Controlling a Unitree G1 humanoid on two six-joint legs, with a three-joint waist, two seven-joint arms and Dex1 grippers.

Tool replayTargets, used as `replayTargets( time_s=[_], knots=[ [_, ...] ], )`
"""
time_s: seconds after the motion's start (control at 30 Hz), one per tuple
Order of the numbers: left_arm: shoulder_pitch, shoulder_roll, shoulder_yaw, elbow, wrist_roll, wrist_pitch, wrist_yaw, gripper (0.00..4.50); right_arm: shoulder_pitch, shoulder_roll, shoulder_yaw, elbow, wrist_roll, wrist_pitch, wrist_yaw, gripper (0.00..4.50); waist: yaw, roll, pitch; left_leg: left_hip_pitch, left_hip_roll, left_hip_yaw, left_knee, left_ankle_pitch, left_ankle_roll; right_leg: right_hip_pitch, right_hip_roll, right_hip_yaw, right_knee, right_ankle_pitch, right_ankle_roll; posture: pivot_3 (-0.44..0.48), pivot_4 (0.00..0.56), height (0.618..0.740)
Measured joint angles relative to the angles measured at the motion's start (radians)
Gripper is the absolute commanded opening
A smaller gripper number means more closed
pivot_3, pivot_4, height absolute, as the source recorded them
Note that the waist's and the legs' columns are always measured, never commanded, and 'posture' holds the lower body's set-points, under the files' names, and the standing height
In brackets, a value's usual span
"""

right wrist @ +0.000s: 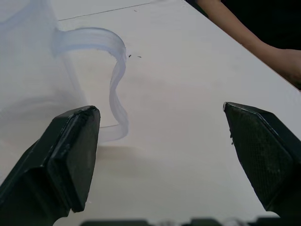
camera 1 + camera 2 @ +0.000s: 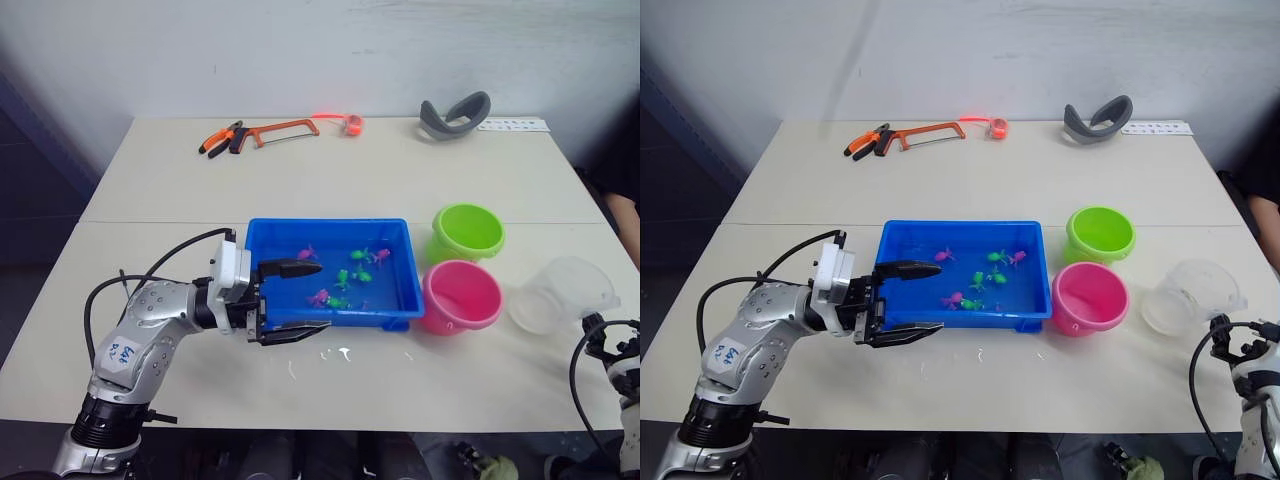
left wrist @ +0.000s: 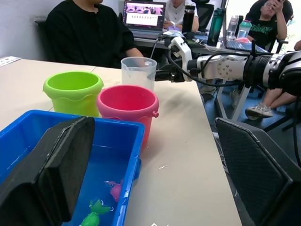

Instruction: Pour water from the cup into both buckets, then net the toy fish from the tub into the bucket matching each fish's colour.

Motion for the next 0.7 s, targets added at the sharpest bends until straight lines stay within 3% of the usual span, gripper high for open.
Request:
replayTargets(
  time_s=[0.23, 0.57, 0.7],
  knots=[
    [0.004, 0.008, 0.001, -0.003, 0.000, 0.000, 0.012, 4.45, -0.078, -0.051, 0.020, 0.134, -0.027, -0.056, 0.059, 4.50, 0.001, 0.000, 0.000, 0.000, 0.000, 0.000, 0.000, 0.000, 0.000, 0.000, 0.000, 0.000, 0.000, 0.000, 0.000, 0.000, 0.150, 0.740],
    [0.004, 0.008, 0.001, -0.004, 0.002, -0.001, 0.019, 4.45, -0.102, -0.063, 0.035, 0.187, -0.034, -0.084, 0.096, 4.50, 0.000, 0.000, 0.000, 0.000, 0.000, 0.000, 0.000, 0.000, 0.000, 0.000, 0.000, -0.001, 0.000, 0.000, 0.000, 0.000, 0.150, 0.740],
    [0.004, 0.008, 0.002, -0.004, 0.008, -0.005, 0.023, 4.45, -0.103, -0.116, 0.062, 0.217, -0.044, -0.123, 0.210, 4.50, 0.000, 0.000, 0.000, 0.000, 0.000, 0.000, 0.000, 0.001, 0.000, 0.000, 0.000, -0.001, -0.001, 0.000, 0.000, 0.000, 0.150, 0.740]
  ],
)
